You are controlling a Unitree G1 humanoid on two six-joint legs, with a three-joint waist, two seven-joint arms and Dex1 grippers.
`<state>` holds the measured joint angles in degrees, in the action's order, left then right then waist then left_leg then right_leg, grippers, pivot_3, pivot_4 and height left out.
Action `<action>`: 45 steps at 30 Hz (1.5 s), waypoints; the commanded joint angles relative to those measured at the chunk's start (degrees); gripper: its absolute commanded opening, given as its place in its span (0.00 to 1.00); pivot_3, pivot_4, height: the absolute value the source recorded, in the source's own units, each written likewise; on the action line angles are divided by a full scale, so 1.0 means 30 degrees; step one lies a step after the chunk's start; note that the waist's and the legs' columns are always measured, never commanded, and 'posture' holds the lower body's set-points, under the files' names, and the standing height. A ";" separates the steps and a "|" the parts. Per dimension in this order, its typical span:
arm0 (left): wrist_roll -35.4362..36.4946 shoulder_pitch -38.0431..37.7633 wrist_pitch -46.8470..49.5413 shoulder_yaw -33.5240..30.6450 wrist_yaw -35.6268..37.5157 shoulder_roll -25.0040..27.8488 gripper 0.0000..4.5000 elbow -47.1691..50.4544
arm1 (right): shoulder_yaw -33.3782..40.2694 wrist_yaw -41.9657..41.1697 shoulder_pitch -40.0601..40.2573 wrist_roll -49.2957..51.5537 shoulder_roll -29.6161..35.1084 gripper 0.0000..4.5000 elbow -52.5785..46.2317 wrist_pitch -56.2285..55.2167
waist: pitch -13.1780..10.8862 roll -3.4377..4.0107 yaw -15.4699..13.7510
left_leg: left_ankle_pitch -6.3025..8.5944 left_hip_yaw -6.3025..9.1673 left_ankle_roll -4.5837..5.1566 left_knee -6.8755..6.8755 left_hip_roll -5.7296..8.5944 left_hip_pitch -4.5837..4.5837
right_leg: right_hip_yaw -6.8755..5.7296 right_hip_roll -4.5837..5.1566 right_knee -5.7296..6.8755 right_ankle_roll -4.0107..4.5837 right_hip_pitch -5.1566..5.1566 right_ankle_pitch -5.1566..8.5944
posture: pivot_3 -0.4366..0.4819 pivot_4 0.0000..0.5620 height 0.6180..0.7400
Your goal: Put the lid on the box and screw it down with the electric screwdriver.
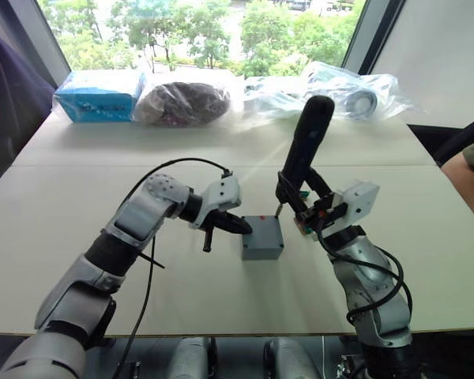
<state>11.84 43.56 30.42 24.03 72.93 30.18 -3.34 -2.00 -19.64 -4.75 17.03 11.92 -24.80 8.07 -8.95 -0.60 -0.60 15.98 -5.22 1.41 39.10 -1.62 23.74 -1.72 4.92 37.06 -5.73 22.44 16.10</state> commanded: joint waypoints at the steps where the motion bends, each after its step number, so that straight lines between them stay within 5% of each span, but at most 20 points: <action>1: -0.0273 -0.0017 -0.0093 0.0166 0.0004 -0.0055 0.00 0.0200 | -0.0349 -0.0098 0.1056 -0.0478 0.0455 0.43 0.1731 0.1439 | 0.0004 -0.0006 -0.0005 | 0.0007 -0.0002 0.0009 -0.0004 0.0000 -0.0030 | 0.0000 0.0004 -0.0001 0.0009 -0.0029 0.0005 | 0.48 0.27 1.00; 23: -0.0489 -0.0157 -0.0232 -0.0026 -0.0152 -0.0319 0.00 0.0019 | 0.0370 -0.0574 0.0287 0.0220 0.0856 0.43 0.1192 0.1663 | 0.0035 -0.0021 -0.0016 | 0.0016 0.0000 0.0023 -0.0014 0.0001 -0.0056 | 0.0003 0.0021 0.0001 0.0026 -0.0052 0.0015 | 0.48 0.27 1.00; 30: -0.0860 -0.0362 -0.0682 0.0218 -0.0093 -0.0086 0.00 -0.0213 | 0.3509 0.0592 -0.5043 0.5631 0.2031 0.43 -0.2369 0.5405 | -0.0022 0.0051 0.0003 | 0.0016 -0.0006 0.0024 -0.0017 0.0007 -0.0050 | 0.0006 0.0042 0.0012 0.0063 -0.0030 0.0034 | 0.48 0.27 1.00; 34: -0.0252 -0.0378 -0.0190 -0.0318 -0.0024 -0.0051 0.00 -0.0003 | 0.6178 0.2831 -0.8839 1.0264 0.3655 0.43 -0.1919 0.9681 | -0.0041 0.0085 -0.0026 | 0.0009 0.0015 0.0015 -0.0010 0.0023 0.0129 | -0.0009 0.0076 0.0046 0.0022 0.0141 0.0006 | 0.48 0.27 1.00; 37: 0.2283 -0.0102 0.1975 -0.2170 0.0428 -0.0223 0.00 0.0639 | 0.8631 0.4535 -1.1118 1.3928 0.6779 0.43 0.0767 1.4562 | -0.0047 0.0089 -0.0026 | 0.0002 0.0030 0.0004 -0.0006 0.0022 0.0238 | -0.0030 0.0077 0.0039 0.0020 0.0229 0.0005 | 0.48 0.27 1.00; 42: 0.4999 0.0677 0.4410 -0.4530 0.0710 0.0296 0.00 0.1517 | 0.8482 0.4051 -1.0579 1.4607 1.2736 0.43 0.5184 2.1924 | -0.0073 0.0072 -0.0049 | 0.0011 0.0027 0.0026 0.0000 0.0047 0.0266 | -0.0045 0.0115 0.0019 0.0019 0.0233 0.0004 | 0.48 0.27 1.00; 45: 0.5031 0.0433 0.4367 -0.4375 0.1022 0.1137 0.00 0.2450 | 0.8014 0.3778 -1.0130 1.4452 1.4182 0.43 0.7156 2.5038 | -0.0108 0.0117 0.0052 | 0.0019 0.0016 0.0042 -0.0017 0.0072 0.0282 | -0.0038 0.0148 0.0005 0.0019 0.0256 0.0004 | 0.48 0.27 1.00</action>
<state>25.75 44.69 43.54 11.36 74.90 32.93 0.82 20.51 -7.08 -33.73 59.70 52.91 -4.28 79.15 -9.28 -0.25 -0.44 16.05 -5.20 1.55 39.03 -1.41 24.58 -1.81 5.34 37.07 -5.67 23.23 16.11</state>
